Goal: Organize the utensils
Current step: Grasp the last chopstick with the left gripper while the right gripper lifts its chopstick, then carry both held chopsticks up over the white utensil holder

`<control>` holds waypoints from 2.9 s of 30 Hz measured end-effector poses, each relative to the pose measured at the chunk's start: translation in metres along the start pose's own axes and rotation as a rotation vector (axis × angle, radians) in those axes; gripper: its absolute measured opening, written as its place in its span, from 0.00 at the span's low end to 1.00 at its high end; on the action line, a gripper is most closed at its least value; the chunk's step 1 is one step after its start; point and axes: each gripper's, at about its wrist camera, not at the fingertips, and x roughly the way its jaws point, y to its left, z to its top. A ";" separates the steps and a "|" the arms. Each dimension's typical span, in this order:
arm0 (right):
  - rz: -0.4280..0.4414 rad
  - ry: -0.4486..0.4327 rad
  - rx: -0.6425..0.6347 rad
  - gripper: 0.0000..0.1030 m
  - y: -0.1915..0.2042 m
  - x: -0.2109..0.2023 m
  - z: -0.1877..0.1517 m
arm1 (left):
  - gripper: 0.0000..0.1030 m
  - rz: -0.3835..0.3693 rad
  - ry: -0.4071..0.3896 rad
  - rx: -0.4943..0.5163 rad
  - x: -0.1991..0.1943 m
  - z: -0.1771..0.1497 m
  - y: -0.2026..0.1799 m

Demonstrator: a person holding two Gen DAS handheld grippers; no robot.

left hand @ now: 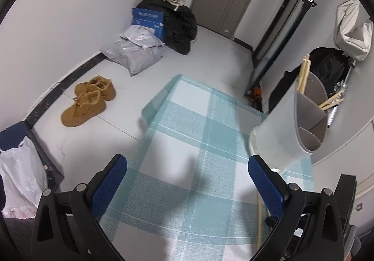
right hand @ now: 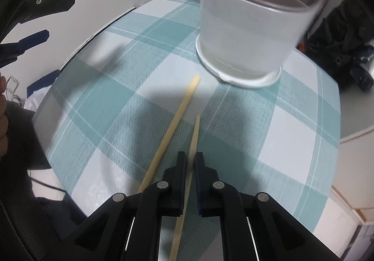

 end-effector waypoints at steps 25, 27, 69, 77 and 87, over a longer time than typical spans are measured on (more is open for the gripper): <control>0.312 -0.407 0.658 0.04 -0.128 -0.045 -0.026 | 0.98 -0.019 0.242 0.290 0.048 -0.040 -0.080; 0.326 -0.433 0.711 0.04 -0.138 -0.050 -0.035 | 0.98 -0.012 0.265 0.313 0.054 -0.043 -0.088; 0.245 -0.673 0.732 0.04 -0.149 -0.120 -0.081 | 0.03 -0.076 0.077 0.300 -0.010 -0.041 -0.126; 0.174 -0.755 0.543 0.04 -0.109 -0.143 -0.075 | 0.02 -0.166 -0.025 0.292 -0.048 -0.037 -0.138; 0.140 -0.782 0.434 0.04 -0.079 -0.155 -0.076 | 0.02 -0.204 -0.072 0.331 -0.073 -0.031 -0.146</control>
